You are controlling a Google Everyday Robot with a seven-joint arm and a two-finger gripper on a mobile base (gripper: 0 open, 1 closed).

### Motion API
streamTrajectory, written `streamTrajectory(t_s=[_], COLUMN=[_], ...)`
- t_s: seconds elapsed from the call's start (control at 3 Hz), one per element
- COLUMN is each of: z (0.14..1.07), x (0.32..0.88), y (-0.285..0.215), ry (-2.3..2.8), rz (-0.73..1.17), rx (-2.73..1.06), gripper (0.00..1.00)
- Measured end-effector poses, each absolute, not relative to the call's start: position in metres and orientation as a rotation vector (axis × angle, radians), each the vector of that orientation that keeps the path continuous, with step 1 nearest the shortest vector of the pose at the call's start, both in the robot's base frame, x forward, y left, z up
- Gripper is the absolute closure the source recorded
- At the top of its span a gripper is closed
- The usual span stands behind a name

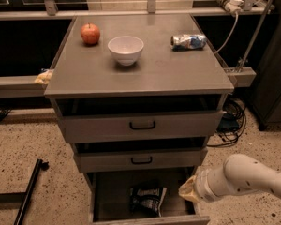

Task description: Pick blue chip bag from bottom drawer and place on counter

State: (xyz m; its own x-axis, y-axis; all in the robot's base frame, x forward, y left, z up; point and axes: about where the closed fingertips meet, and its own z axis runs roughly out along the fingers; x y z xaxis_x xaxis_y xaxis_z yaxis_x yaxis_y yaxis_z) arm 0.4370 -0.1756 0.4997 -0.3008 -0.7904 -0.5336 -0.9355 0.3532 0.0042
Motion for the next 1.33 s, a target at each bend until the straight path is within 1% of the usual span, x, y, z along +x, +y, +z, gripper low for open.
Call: streamTrajectory(t_s=[0.33,0.67,1.0,1.33], z=[0.479,0.478,0.443,0.38], x=[0.429,0.429,0.435,0.464], y=[-0.17,-0.17,-0.157,-0.133], ry=[2.193,2.193,2.123,2.032], rz=[0.494,0.494,0.492,0.494], rx=[-1.494,-1.494,-1.502,-1.532], gripper=[1.0,1.0,1.0,1.0])
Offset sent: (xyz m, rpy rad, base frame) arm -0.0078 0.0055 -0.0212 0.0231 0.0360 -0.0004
